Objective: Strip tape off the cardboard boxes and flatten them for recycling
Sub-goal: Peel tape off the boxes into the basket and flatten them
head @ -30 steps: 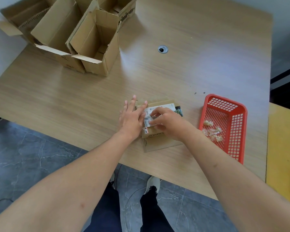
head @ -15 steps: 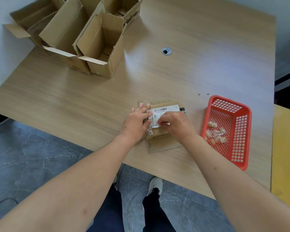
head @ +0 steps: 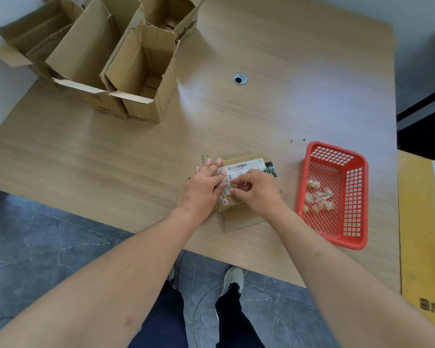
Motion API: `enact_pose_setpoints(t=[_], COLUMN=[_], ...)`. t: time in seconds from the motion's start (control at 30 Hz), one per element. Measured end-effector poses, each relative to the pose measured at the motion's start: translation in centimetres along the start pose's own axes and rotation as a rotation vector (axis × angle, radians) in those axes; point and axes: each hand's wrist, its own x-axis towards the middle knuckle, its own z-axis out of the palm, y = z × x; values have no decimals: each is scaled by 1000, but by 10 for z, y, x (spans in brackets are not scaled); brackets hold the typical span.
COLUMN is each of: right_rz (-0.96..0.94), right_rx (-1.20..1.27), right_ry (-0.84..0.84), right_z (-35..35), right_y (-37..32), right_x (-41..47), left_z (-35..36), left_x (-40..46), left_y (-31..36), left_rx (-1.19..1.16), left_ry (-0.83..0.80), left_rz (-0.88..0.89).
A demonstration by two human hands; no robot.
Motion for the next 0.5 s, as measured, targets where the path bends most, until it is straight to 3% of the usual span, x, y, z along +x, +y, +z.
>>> enact_pose_setpoints(t=[0.17,0.37,0.5], right_rz=[68,385,145], right_rx=[-1,355,-27], right_ry=[113,391,462], right_z=[7,9,16], right_y=[-4,6,8], right_x=[-1,-1,-2], left_z=[-1,-2,-4], left_x=[0,2,3], left_y=[-6,-10,-11], left_rx=[173,236,236], left_ry=[25,46,39], left_rz=[124,184,200])
